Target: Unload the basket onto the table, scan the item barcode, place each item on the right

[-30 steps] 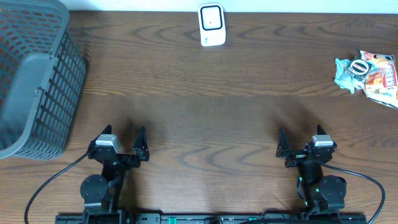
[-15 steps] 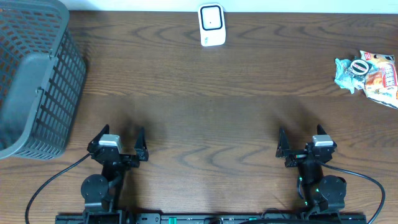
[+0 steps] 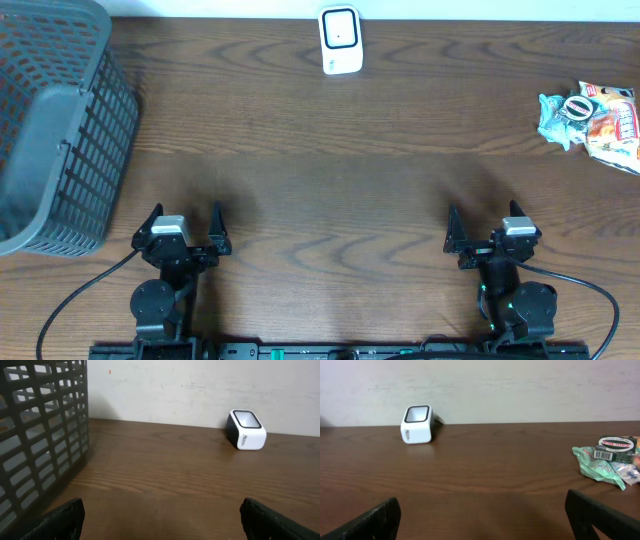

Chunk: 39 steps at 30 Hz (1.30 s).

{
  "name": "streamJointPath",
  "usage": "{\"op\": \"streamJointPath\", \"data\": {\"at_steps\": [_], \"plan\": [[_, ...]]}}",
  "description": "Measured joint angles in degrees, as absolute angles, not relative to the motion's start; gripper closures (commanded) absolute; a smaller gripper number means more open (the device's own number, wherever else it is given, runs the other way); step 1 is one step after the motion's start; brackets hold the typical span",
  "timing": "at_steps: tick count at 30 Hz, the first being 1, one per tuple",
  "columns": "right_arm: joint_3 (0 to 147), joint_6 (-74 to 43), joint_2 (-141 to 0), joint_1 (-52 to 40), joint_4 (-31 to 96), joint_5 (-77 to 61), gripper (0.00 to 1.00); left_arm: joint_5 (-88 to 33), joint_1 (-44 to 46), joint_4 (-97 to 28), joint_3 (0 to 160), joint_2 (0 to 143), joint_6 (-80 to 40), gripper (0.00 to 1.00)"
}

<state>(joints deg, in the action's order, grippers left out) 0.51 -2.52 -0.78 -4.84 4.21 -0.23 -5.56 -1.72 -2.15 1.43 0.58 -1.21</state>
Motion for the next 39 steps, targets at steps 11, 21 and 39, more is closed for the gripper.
{"op": "streamJointPath", "data": {"at_steps": [11, 21, 39], "plan": [[0.5, -2.5, -0.8, -4.8, 4.2, -0.2, 0.01, -4.7, -1.4, -2.2, 1.4, 0.6, -0.8, 0.02], [0.5, -2.5, -0.8, -4.8, 4.2, -0.2, 0.01, -4.5, -0.3, -2.3, 1.4, 0.6, 0.9, 0.02], [0.5, -2.5, -0.8, -4.8, 4.2, -0.2, 0.01, -4.3, -0.3, -2.3, 1.4, 0.6, 1.4, 0.03]]}}
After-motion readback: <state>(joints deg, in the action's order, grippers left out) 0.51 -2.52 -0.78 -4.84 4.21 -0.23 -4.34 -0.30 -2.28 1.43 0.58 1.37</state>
